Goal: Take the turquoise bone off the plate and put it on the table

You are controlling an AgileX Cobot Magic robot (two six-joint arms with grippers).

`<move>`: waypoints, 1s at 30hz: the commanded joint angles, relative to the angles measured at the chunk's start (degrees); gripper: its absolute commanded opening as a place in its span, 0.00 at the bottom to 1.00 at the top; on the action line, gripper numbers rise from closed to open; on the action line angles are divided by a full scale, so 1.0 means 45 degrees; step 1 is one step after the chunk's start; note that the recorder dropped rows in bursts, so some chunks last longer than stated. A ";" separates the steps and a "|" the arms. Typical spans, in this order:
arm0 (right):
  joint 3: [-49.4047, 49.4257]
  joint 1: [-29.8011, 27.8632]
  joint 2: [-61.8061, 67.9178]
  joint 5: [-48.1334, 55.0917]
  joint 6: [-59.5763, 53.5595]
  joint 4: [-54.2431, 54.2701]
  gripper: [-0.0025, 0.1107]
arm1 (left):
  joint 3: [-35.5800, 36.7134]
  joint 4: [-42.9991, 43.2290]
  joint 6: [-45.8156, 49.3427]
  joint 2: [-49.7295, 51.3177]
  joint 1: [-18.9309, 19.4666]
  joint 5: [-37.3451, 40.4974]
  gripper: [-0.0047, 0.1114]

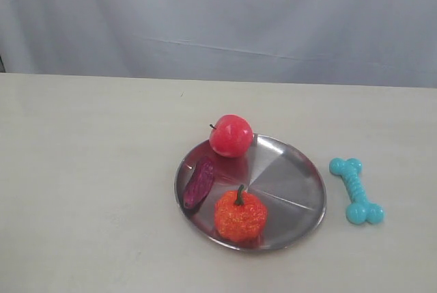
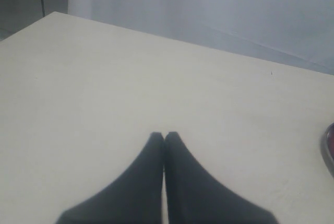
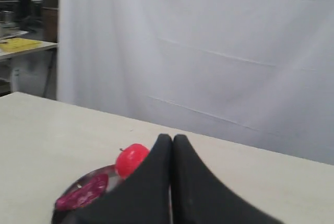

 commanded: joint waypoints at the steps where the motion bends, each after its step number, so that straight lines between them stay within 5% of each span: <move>1: 0.0047 -0.1693 -0.0060 -0.0024 0.0000 0.0030 0.02 | 0.0032 -0.0053 -0.0023 -0.0017 -0.0062 -0.0066 0.04; 12: 0.0200 -0.2954 -0.0060 -0.0080 0.0000 0.0002 0.02 | 0.0032 -0.0053 -0.0023 -0.0017 -0.0062 -0.0066 0.04; 30: 0.5028 -0.2847 -0.0060 -0.2536 0.0029 0.0031 0.02 | 0.0032 -0.0053 -0.0023 -0.0017 -0.0062 -0.0066 0.04</move>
